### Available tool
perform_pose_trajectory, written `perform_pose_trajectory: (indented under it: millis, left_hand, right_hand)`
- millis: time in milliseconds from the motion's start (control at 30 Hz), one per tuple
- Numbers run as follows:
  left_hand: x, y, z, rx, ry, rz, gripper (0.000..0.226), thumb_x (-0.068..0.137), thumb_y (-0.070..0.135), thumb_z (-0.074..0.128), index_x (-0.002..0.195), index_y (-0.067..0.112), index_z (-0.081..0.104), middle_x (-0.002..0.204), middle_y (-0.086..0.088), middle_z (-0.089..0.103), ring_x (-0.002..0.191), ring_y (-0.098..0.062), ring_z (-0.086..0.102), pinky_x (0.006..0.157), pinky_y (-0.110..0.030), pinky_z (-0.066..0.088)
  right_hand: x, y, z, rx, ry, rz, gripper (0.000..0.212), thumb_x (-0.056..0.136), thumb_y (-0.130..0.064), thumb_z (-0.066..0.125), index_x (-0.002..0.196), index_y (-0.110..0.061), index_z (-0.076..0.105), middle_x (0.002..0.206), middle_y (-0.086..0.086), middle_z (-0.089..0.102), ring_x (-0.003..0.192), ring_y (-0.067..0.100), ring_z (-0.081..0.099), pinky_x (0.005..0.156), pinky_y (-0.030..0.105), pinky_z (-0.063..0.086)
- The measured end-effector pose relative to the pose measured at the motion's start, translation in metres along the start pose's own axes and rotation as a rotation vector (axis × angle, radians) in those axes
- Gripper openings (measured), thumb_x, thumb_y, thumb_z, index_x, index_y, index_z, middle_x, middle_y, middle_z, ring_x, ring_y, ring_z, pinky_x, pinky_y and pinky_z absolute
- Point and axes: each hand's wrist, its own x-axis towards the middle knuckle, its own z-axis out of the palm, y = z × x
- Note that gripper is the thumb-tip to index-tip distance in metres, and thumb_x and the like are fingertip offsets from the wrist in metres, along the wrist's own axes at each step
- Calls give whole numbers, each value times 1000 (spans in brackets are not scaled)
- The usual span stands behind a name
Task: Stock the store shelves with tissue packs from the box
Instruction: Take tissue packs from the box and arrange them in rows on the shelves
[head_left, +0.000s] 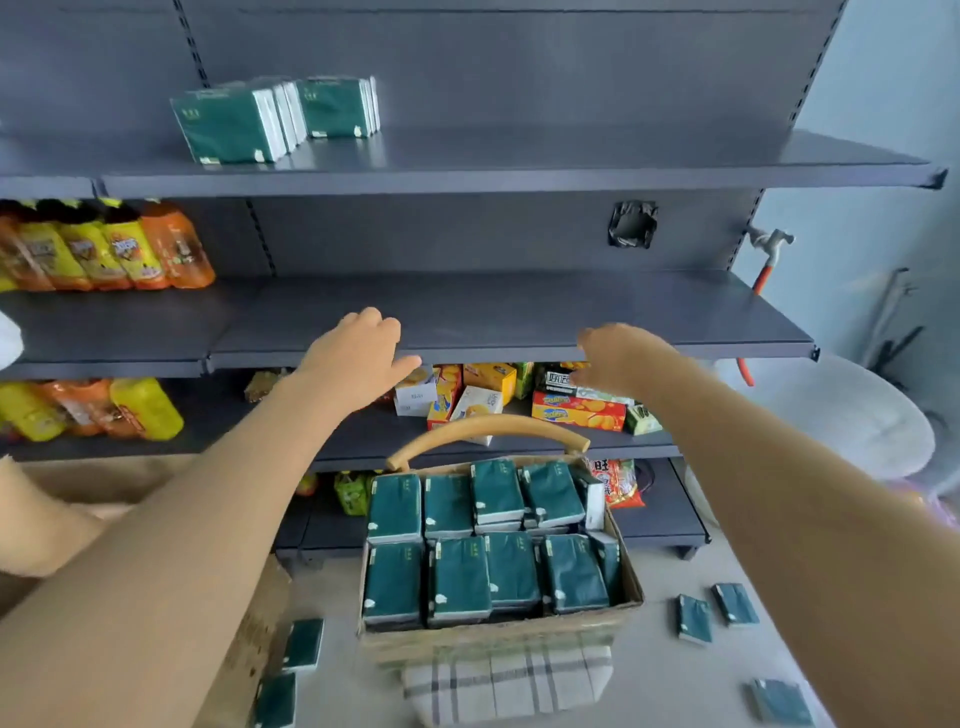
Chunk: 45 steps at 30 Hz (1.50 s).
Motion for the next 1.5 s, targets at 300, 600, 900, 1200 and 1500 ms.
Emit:
perform_pose_trajectory:
  millis: [300,600,900,1200,1500]
  left_hand:
    - [21,-7,169,-100,-400,73,47,96,46,43,126,10,49,126,-8,49,115,-25,48,88,-37,46]
    - [18,-12,284,-140,-699,127,45,96,44,46,119,7,51,123,-10,50,114,-26,48,90,-36,43]
    - [-10,19,358,-72,-808,222,83,72,56,72,137,14,40,139,-3,43,129,-23,39,104,-38,35]
    - [0,12,355,-124,-851,89,59,70,56,74,107,15,54,116,-4,50,110,-23,46,88,-35,38]
    - [7,-8,340,-831,-1017,-352,58,79,36,74,126,15,47,122,0,56,109,-18,54,90,-29,41]
  right_hand:
    - [32,10,177,82,-438,121,47,93,-38,54,128,-8,48,118,10,60,105,26,59,84,33,49]
    - [28,0,288,161,-618,289,42,94,-37,49,123,-7,52,123,14,59,111,28,57,85,33,47]
    - [7,-7,333,336,-612,427,29,95,-26,49,115,-7,59,111,13,64,101,28,60,70,28,41]
    - [-3,11,361,571,-461,673,21,89,-27,59,90,-6,56,91,10,61,73,19,52,57,27,39]
    - [7,6,394,779,-418,871,46,76,-47,72,101,-11,56,89,3,64,79,21,59,67,32,46]
